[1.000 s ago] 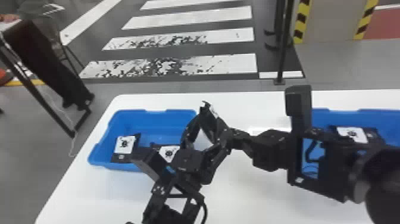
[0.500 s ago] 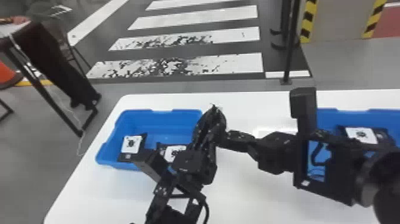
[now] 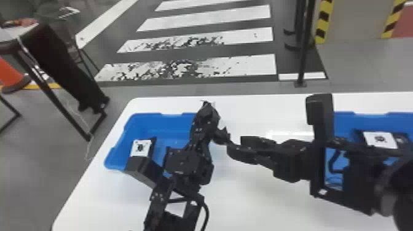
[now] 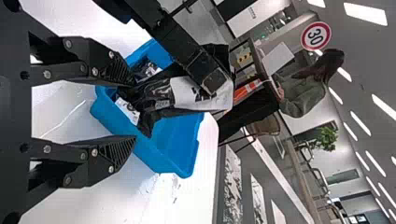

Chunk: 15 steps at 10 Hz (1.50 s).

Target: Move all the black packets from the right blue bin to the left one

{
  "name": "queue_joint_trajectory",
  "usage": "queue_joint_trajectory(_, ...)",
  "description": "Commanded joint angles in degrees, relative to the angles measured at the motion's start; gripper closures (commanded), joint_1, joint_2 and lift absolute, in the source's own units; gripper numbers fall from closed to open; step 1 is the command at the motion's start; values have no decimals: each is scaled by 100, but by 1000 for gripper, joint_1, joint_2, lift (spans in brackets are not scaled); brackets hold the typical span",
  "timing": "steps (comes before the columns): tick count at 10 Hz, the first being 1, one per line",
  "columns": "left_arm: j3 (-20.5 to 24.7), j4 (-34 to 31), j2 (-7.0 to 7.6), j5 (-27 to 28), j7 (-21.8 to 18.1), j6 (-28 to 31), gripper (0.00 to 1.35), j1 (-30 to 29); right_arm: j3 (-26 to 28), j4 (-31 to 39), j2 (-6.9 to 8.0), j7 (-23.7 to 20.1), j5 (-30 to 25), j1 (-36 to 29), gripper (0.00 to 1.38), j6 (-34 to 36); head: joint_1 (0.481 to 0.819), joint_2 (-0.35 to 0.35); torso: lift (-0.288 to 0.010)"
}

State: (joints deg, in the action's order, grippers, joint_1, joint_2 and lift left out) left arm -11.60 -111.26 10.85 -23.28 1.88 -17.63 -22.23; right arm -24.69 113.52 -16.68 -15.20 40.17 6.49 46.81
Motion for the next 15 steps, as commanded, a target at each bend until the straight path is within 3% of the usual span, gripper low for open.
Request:
queue_joint_trajectory(1, 348, 123, -83, 237, 58, 5, 1211, 1, 172, -81, 7, -79, 74, -128, 323, -266, 695, 286, -168)
queue_joint_trajectory(2, 680, 362, -154, 672, 138, 89, 1211, 86, 332, -53, 7, -79, 85, -241, 225, -280, 695, 301, -168)
queue_joint_trajectory(4, 1274, 1135, -224, 1746, 392, 89, 1211, 437, 595, 31, 7, -97, 85, -410, 160, -294, 695, 327, -168)
queue_joint_trajectory(5, 1365, 1290, -215, 1757, 498, 525, 981, 564, 755, 101, 15, -106, 16, -522, 153, -294, 695, 347, -168)
queue_joint_trajectory(6, 1445, 1290, -206, 1609, 489, 511, 380, 536, 1052, 228, 42, -114, -258, -677, 153, -364, 695, 350, -168)
queue_joint_trajectory(7, 1434, 1290, -215, 1540, 489, 160, 33, 493, 1475, 453, 103, -114, -841, -902, 153, -519, 695, 350, -168)
queue_joint_trajectory(9, 1171, 1276, -215, 1232, 428, -304, 190, 409, 2309, 566, 191, -114, -1686, -1127, 154, -435, 695, 271, -168)
queue_joint_trajectory(11, 943, 910, -198, 889, 305, -431, 222, 128, 3097, 523, 314, 26, -2383, -1169, 157, -139, 695, 167, -168)
queue_joint_trajectory(13, 657, 713, -154, 637, 243, -529, 223, 1, 3349, -124, 314, 193, -2394, -1000, 160, -125, 695, 20, -168)
queue_joint_trajectory(15, 451, 685, -118, 489, 225, -515, 223, 15, 3349, -517, 376, 387, -2440, -902, 160, -139, 695, -41, -168)
